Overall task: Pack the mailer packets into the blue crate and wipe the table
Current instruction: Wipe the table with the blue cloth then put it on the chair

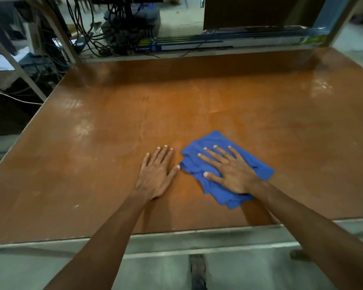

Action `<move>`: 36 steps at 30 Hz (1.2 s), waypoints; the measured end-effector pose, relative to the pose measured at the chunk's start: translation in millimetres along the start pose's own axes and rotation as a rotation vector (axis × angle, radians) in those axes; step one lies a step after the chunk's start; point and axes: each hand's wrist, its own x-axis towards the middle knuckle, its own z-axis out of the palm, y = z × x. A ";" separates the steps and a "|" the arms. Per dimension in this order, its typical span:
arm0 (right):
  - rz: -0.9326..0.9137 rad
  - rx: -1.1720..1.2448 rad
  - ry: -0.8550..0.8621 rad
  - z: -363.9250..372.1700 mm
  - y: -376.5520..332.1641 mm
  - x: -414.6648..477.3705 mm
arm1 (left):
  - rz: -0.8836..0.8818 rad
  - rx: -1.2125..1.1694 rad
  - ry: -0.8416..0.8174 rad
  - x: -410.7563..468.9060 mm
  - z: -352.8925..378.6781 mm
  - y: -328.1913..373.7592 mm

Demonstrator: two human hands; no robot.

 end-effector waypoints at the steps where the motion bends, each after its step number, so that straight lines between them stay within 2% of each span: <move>1: -0.037 0.004 -0.012 -0.4 0.8 -11.4 | -0.002 0.007 0.005 -8.7 0.9 3.0; 2: 0.018 0.013 -0.013 -0.4 7.5 -19.2 | -0.004 0.011 0.013 -17.0 1.8 5.6; 5: 0.439 0.072 0.029 0.5 25.5 -41.4 | -0.004 0.013 0.005 -32.4 2.9 12.3; 6: 0.483 0.068 0.024 0.2 19.8 -48.9 | -0.004 0.010 0.002 -34.4 2.8 13.4; 7: 0.447 0.049 0.019 0.3 6.9 -57.7 | -0.005 0.011 0.010 -35.3 2.7 13.9; 10: 0.115 -0.003 -0.028 3.8 -32.7 -89.7 | -0.010 0.001 0.035 -34.9 3.7 13.2; 11: 0.060 -0.016 -0.040 3.5 -32.9 -99.3 | -0.010 -0.003 0.035 -34.7 4.2 12.6; 13: 0.148 -0.002 -0.040 0.5 -10.5 -111.8 | -0.007 0.001 0.025 -34.8 4.2 12.2; 16: 0.435 0.062 0.004 -2.2 22.9 -131.2 | 0.002 -0.007 0.022 -36.2 1.8 13.8; 17: 0.430 0.041 0.013 -2.4 23.9 -136.9 | -0.001 -0.004 0.025 -36.7 1.0 14.6; 21: 0.054 -0.034 -0.032 0.0 25.3 -155.2 | 0.016 0.004 0.024 -26.5 1.5 23.7; 22: 0.045 -0.044 -0.032 -0.3 39.5 -153.5 | 0.026 -0.006 0.018 -19.9 2.7 29.2; 26: 0.447 0.025 0.028 -3.7 99.4 -115.3 | 0.057 -0.032 -0.020 18.9 9.3 62.3; 27: 0.449 0.028 0.025 -3.7 102.1 -101.5 | 0.051 -0.039 -0.024 31.4 11.0 70.9; 28: 0.369 0.019 0.021 -4.3 100.2 -88.5 | 0.043 -0.040 -0.022 45.5 12.8 78.8; 30: 0.105 -0.003 -0.020 -2.8 102.1 -67.9 | 0.026 -0.033 -0.013 74.7 16.8 90.7; 31: 0.038 -0.012 -0.034 -4.5 112.2 -58.0 | 0.018 -0.026 -0.013 89.3 18.8 94.5; 32: 0.063 -0.014 -0.018 -5.6 130.4 -45.7 | 0.014 -0.018 -0.017 103.6 20.3 97.3; 35: 0.425 0.065 0.045 -9.0 195.9 0.0 | -0.009 -0.015 -0.041 144.3 22.5 104.2; 36: 0.453 0.073 0.028 -11.1 205.2 16.1 | -0.018 -0.016 -0.044 156.4 23.4 106.7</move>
